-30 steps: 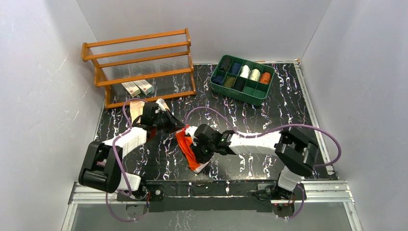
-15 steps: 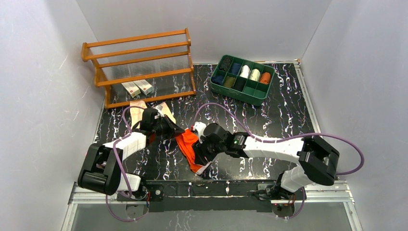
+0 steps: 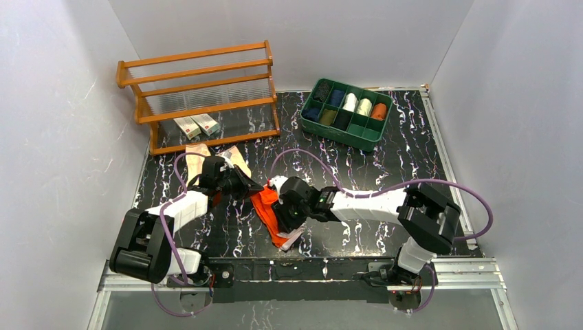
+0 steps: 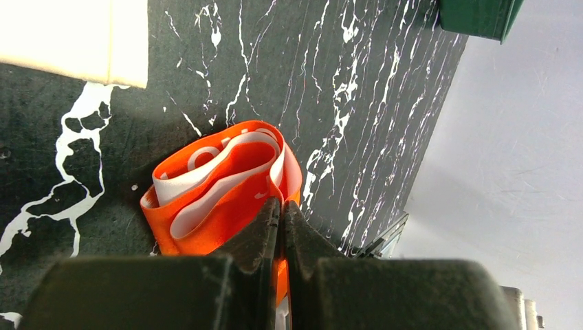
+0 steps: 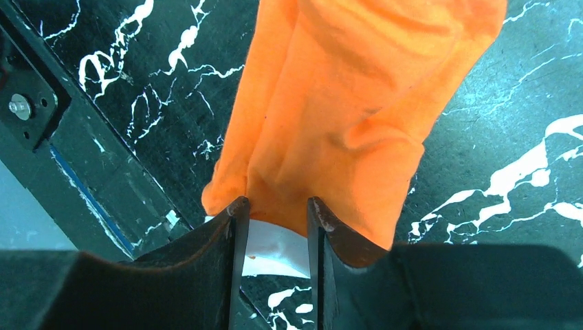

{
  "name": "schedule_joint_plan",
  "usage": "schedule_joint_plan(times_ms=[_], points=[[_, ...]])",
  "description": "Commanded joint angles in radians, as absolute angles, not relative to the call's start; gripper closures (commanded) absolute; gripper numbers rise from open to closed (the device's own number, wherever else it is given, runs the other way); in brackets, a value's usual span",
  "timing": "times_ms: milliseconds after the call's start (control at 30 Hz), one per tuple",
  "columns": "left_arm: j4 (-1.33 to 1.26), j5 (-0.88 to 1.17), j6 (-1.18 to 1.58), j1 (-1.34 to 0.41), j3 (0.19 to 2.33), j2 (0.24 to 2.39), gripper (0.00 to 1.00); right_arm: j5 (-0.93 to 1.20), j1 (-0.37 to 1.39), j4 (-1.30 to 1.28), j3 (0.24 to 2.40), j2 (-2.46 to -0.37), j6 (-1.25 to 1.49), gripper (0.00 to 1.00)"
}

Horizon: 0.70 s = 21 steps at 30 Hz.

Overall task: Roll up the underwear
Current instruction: Fold the underwear at the corner of the board.

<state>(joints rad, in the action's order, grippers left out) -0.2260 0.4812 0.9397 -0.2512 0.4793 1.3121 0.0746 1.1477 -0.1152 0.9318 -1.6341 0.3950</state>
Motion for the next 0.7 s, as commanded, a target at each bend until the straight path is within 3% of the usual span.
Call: schedule_joint_plan(times_ms=[0, 367, 533, 667], points=[[-0.200, 0.482, 0.921, -0.252, 0.476, 1.289, 1.00, 0.089, 1.152, -0.133, 0.970, -1.636, 0.396, 0.55], [-0.219, 0.485, 0.922, -0.253, 0.481, 1.317, 1.00, 0.064, 1.192, -0.195, 0.981, -1.638, 0.356, 0.51], [-0.216, 0.484, 0.920, -0.252, 0.483, 1.319, 1.00, -0.062, 1.230, -0.234, 1.007, -1.662, 0.350, 0.59], [-0.221, 0.484, 0.922, -0.253, 0.479, 1.321, 1.00, -0.100, 1.254, -0.243, 1.018, -1.648, 0.344, 0.79]])
